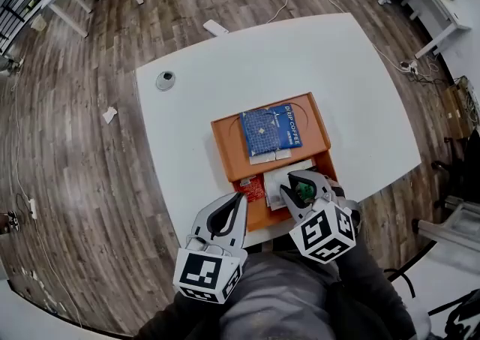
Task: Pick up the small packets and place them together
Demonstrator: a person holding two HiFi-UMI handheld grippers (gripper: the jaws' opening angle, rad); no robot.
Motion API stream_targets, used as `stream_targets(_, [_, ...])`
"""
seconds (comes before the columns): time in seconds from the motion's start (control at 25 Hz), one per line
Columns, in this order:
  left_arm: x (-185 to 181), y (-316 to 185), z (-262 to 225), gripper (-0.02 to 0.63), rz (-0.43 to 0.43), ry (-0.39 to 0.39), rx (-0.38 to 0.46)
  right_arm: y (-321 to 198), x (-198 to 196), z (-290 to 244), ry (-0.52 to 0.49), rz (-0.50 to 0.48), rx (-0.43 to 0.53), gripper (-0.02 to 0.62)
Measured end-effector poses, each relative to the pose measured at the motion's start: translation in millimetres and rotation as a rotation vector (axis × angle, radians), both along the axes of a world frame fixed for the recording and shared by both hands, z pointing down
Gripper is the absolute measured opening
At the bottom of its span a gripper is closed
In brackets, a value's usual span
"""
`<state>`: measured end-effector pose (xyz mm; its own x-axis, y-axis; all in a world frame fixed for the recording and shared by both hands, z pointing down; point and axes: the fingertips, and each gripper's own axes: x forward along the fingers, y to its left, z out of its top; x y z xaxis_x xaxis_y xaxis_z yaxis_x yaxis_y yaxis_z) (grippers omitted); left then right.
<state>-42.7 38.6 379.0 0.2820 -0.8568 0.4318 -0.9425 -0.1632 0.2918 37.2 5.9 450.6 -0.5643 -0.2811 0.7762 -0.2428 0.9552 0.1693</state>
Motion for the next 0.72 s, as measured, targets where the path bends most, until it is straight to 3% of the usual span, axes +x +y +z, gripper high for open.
stream_targets(0.16, [-10.6,-0.7,5.9,0.000,-0.028,0.002,-0.026,7.4,-12.4,17.5,0.041,-0.072,-0.061,0.129])
stream_targets(0.32, [-15.6,-2.7,14.8,0.000,-0.058,0.012,-0.061,22.5,-16.9,42.2,0.118,-0.177,-0.138,0.266])
stream_targets(0.6, [-21.5,-10.4,28.8,0.000,-0.087,0.020,-0.095,18.8,-19.4,51.7,0.149,-0.192,-0.175,0.268])
stream_targets(0.72, [-19.9,-12.5,29.7,0.000,-0.083,0.023,-0.095,18.2,-19.5,51.2,0.146,-0.197,-0.166,0.219])
